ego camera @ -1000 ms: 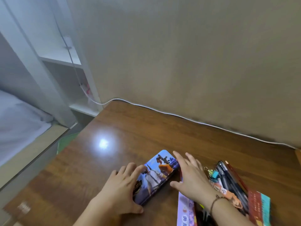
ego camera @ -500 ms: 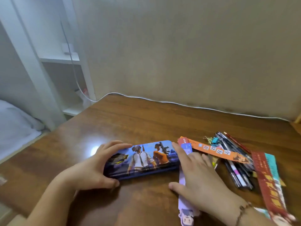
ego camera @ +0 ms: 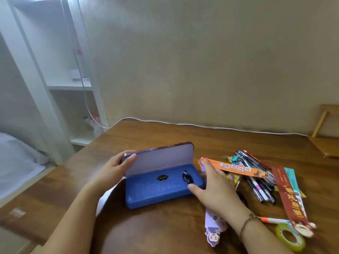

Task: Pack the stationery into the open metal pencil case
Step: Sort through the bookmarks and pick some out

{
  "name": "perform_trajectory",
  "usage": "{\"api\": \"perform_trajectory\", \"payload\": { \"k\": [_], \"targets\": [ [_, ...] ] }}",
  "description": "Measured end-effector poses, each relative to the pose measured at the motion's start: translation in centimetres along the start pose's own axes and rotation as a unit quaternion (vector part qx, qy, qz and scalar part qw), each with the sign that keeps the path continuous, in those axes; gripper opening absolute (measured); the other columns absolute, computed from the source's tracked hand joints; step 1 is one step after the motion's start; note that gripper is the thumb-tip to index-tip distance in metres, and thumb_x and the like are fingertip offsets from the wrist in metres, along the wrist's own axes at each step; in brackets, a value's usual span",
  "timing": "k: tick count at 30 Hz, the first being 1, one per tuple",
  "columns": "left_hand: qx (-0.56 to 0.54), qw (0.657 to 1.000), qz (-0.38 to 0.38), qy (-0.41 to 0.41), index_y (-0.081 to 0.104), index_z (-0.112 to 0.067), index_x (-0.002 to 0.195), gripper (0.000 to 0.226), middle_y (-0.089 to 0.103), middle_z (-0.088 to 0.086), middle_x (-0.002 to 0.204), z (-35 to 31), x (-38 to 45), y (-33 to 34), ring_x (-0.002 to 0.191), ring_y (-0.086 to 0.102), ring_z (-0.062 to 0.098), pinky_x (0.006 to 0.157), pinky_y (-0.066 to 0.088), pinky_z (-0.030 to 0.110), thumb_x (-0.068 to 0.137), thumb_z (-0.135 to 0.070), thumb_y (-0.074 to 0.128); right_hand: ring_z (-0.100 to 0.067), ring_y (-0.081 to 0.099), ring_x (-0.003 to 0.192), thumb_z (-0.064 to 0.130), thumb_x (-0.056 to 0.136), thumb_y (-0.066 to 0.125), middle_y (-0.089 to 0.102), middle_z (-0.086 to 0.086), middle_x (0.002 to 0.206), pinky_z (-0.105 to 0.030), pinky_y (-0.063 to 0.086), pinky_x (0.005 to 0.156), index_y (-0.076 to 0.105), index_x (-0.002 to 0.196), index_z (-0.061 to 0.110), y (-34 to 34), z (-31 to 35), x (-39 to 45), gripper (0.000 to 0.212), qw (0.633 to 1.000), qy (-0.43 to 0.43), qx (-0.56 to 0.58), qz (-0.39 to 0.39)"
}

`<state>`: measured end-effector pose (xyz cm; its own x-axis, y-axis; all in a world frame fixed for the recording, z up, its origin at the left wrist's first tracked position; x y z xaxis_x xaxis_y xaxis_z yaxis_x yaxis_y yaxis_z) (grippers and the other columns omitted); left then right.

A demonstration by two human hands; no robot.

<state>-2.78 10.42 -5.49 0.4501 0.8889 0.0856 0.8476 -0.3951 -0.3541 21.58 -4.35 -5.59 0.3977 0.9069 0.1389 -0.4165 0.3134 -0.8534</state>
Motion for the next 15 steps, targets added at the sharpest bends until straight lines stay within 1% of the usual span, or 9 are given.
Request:
{"api": "perform_trajectory", "payload": {
  "k": [1,2,4,5,7,9,12,13,15],
  "targets": [
    [-0.014,0.999,-0.026,-0.012,0.066,-0.033,0.112,0.037,0.073,-0.004,0.106,0.6,0.7,-0.4,0.105,0.067,0.025,0.085,0.056,0.039,0.082,-0.055,0.064,-0.016,0.043,0.126,0.058,0.085,0.054,0.059,0.010,0.124,-0.051,0.019,0.113,0.031,0.142,0.032,-0.1,-0.1,0.3,0.066,1.000,0.003,-0.002,-0.003],
    [0.002,0.998,-0.055,-0.013,0.063,-0.033,0.115,0.036,0.071,-0.005,0.110,1.1,1.3,-1.0,0.108,0.066,0.025,0.091,0.054,0.043,0.084,-0.050,0.067,-0.014,0.046,0.123,0.057,0.087,0.052,0.062,0.012,0.118,-0.051,0.020,0.112,0.042,0.136,0.033,-0.4,-0.2,0.6,0.056,1.000,0.009,-0.007,-0.011],
    [0.101,0.989,-0.109,0.001,0.053,-0.033,0.131,0.049,0.061,-0.008,0.121,1.5,1.9,-1.7,0.114,0.057,0.016,0.100,0.046,0.037,0.086,-0.037,0.072,-0.014,0.051,0.115,0.055,0.090,0.051,0.067,0.013,0.105,-0.051,0.021,0.110,0.061,0.113,0.035,-1.3,-0.2,1.1,0.032,0.998,0.021,-0.045,-0.042],
    [0.134,0.982,-0.133,0.009,0.048,-0.031,0.137,0.055,0.058,-0.006,0.120,1.6,2.0,-2.1,0.112,0.055,0.014,0.097,0.044,0.033,0.087,-0.028,0.072,-0.015,0.051,0.112,0.054,0.090,0.051,0.067,0.013,0.099,-0.051,0.021,0.108,0.066,0.101,0.035,-1.6,-0.1,1.3,0.027,0.996,0.032,-0.071,-0.054],
    [0.139,0.977,-0.161,0.024,0.048,-0.026,0.139,0.057,0.061,0.001,0.112,1.8,2.0,-2.3,0.099,0.060,0.018,0.087,0.045,0.029,0.088,-0.014,0.071,-0.016,0.050,0.110,0.057,0.088,0.052,0.067,0.012,0.093,-0.047,0.024,0.100,0.069,0.089,0.034,-1.7,0.2,1.7,0.028,0.990,0.049,-0.117,-0.064],
    [0.145,0.974,-0.173,0.033,0.056,-0.021,0.133,0.051,0.065,0.004,0.106,2.2,2.1,-2.4,0.088,0.063,0.017,0.081,0.048,0.027,0.086,-0.004,0.069,-0.017,0.049,0.109,0.058,0.086,0.055,0.067,0.011,0.090,-0.044,0.026,0.092,0.069,0.086,0.034,-1.7,0.5,2.2,0.029,0.985,0.059,-0.146,-0.066],
    [0.166,0.966,-0.196,0.036,0.069,-0.018,0.114,0.037,0.068,0.004,0.101,3.0,2.3,-3.0,0.084,0.063,0.016,0.079,0.051,0.027,0.083,0.002,0.067,-0.017,0.050,0.104,0.052,0.089,0.055,0.067,0.009,0.086,-0.041,0.030,0.089,0.067,0.083,0.032,-1.4,0.8,2.9,0.024,0.983,0.058,-0.161,-0.069],
    [0.174,0.962,-0.204,0.045,0.071,-0.019,0.106,0.034,0.068,0.002,0.100,2.9,2.3,-3.1,0.083,0.063,0.016,0.077,0.051,0.025,0.082,0.004,0.067,-0.017,0.051,0.101,0.049,0.090,0.053,0.066,0.008,0.085,-0.040,0.031,0.087,0.066,0.083,0.031,-1.3,1.1,3.0,0.023,0.981,0.051,-0.172,-0.073],
    [0.199,0.953,-0.215,0.077,0.074,-0.020,0.090,0.033,0.065,-0.003,0.094,2.5,2.2,-2.8,0.079,0.061,0.007,0.071,0.045,0.011,0.078,0.009,0.064,-0.016,0.050,0.093,0.042,0.093,0.050,0.065,0.007,0.082,-0.038,0.032,0.084,0.065,0.083,0.030,-1.1,1.8,3.0,0.022,0.974,0.030,-0.208,-0.085]
  ]
}}
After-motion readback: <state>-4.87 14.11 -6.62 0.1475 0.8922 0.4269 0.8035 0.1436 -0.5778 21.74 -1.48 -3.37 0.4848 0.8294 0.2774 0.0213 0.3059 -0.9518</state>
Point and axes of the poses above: each hand's wrist, its own x-axis towards the middle knuckle, its own y-axis out of the palm, z = x × y, the point moved 10 cm from there along x, towards the middle knuckle
